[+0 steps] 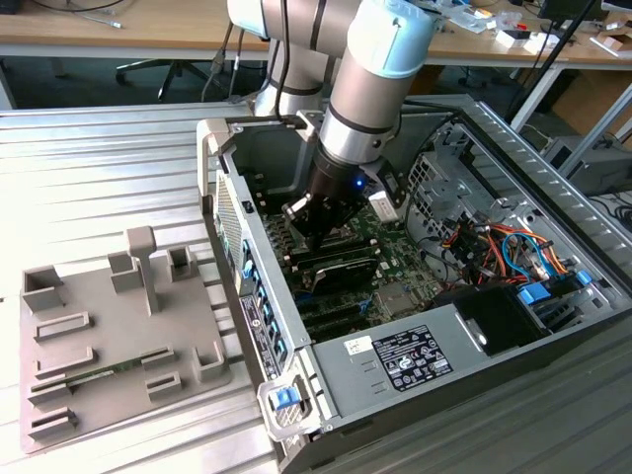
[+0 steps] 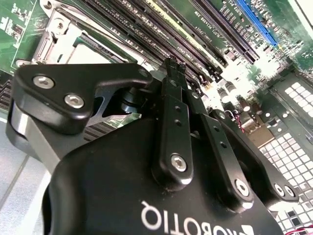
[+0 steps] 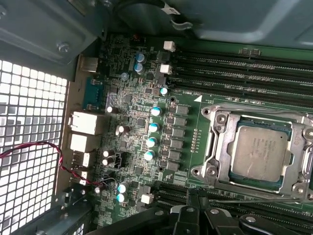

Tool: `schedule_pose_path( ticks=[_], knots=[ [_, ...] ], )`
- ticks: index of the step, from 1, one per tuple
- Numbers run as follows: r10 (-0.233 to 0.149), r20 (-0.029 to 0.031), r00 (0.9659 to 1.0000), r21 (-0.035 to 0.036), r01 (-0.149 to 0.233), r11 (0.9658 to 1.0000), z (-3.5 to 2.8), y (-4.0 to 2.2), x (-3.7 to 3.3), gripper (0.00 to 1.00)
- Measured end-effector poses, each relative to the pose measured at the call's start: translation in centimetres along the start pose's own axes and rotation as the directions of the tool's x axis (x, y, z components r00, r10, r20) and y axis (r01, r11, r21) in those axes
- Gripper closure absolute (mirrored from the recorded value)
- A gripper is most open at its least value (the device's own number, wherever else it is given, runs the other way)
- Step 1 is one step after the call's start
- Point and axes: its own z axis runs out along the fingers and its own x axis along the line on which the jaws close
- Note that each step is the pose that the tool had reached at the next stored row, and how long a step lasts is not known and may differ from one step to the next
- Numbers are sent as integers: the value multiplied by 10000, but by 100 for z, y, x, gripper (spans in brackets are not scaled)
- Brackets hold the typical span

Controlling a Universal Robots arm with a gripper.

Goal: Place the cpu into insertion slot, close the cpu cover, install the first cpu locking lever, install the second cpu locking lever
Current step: 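Install the second cpu locking lever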

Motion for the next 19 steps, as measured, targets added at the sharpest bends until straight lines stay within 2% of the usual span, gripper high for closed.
schedule_pose_path(
  ticks=[7,15,19],
  knots=[
    [-2,3,10000,-24,2,10000,18,10,13,89],
    [-9,6,10000,-28,9,10000,68,113,-8,89],
    [-9,7,10000,-35,9,10000,89,143,-12,89]
  ],
)
